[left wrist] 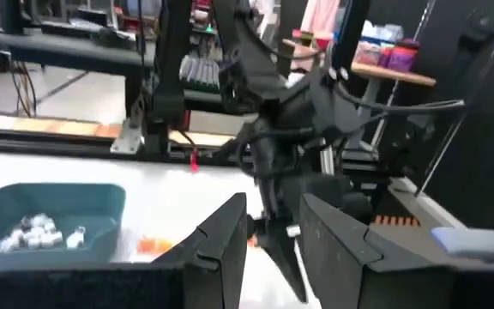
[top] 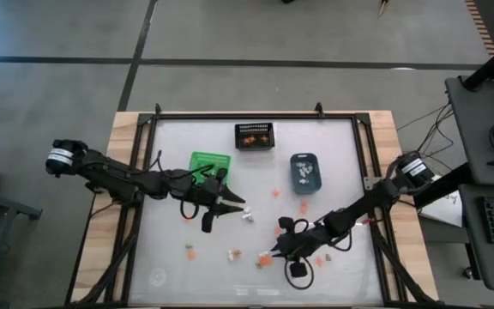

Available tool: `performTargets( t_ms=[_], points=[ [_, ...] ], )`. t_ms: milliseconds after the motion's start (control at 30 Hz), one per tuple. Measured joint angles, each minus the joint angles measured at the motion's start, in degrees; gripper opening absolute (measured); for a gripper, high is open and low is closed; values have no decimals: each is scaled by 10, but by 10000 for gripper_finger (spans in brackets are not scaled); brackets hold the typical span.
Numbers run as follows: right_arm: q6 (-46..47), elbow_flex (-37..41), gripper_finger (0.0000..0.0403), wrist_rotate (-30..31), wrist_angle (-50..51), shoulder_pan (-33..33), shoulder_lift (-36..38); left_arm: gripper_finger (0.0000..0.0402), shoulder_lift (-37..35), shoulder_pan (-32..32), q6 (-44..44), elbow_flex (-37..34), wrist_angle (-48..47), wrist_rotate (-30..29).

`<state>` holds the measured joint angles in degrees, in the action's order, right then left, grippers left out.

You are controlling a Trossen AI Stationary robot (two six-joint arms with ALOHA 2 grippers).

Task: Sort Halloween decoration
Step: Put the orange spider toy into the black bin

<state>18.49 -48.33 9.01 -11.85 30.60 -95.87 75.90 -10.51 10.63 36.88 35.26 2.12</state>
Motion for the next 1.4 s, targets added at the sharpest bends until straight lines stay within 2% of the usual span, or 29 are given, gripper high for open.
performTargets(
  t_ms=[300, 467, 767, 1400],
  points=[
    [32, -23, 161, 0, 2, 5, -10, 94, 6, -37, 4, -12, -7, -26],
    [39, -31, 188, 1, -3, 14, -21, 94, 12, -63, 0, -14, -5, -50],
    [68, -31, 189, 9, -7, 20, -42, 94, 24, -102, -31, -14, -4, -61],
    [85, -30, 187, 47, -15, 28, -92, 94, 27, -107, -31, -14, 1, -63]
  ],
)
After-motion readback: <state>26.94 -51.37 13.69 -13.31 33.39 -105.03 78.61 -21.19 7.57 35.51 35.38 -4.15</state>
